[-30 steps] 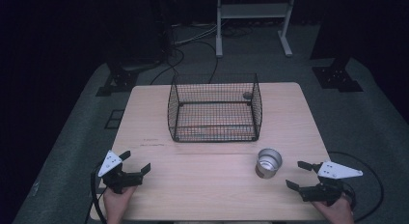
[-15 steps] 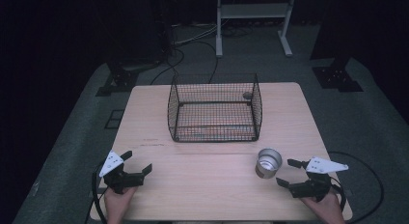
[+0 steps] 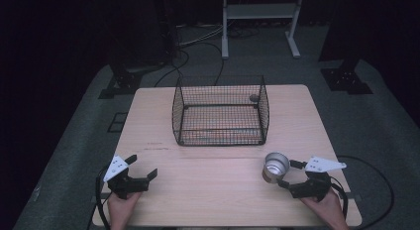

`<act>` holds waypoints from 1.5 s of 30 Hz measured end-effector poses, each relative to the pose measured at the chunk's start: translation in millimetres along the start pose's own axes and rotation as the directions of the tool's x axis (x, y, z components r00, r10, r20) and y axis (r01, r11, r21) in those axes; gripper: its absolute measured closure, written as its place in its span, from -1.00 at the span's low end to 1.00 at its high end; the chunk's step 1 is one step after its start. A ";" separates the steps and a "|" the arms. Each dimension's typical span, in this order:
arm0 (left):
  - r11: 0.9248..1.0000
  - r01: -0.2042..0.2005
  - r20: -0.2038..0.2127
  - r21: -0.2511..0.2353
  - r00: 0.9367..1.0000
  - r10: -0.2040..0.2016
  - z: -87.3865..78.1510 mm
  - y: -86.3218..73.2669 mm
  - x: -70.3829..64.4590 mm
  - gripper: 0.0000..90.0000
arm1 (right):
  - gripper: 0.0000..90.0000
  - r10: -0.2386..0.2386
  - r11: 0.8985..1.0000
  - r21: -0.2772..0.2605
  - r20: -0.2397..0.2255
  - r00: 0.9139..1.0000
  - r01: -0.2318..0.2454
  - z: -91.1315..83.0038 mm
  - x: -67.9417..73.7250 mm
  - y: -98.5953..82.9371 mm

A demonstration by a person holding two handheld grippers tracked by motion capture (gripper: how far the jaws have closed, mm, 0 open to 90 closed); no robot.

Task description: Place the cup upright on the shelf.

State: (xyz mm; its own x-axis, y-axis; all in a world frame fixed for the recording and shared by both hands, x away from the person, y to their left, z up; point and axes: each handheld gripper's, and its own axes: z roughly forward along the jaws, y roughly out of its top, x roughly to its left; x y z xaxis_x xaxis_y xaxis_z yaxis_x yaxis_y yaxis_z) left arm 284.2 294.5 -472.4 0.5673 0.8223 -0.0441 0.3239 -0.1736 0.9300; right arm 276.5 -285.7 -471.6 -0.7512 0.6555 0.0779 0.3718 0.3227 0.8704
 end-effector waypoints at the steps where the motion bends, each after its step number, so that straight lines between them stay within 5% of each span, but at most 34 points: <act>1: 1.000 -0.002 0.000 0.000 1.000 0.002 0.0 0.1 -0.1 -1.00 | -0.70 -0.003 1.000 0.002 0.004 1.000 0.003 1.1 0.1 0.6; 28: 1.000 -0.010 0.011 0.013 1.000 0.010 2.3 0.1 -2.3 -1.00 | -0.69 -0.003 1.000 0.013 0.035 0.999 0.003 27.6 0.7 8.0; 45: 1.000 -0.008 0.013 0.012 1.000 0.008 2.0 0.0 -2.7 -1.00 | -0.61 0.000 1.000 0.016 0.022 1.000 0.000 21.2 -0.7 8.7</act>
State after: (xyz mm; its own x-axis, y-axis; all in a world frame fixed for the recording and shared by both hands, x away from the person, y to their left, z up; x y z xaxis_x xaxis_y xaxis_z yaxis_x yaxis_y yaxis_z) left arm 284.2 291.2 -473.1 0.5800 0.8136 -0.0414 0.3283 -0.1869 0.9259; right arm 291.8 -268.9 -474.4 -0.7391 0.6703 0.0670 0.3808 0.3338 0.8623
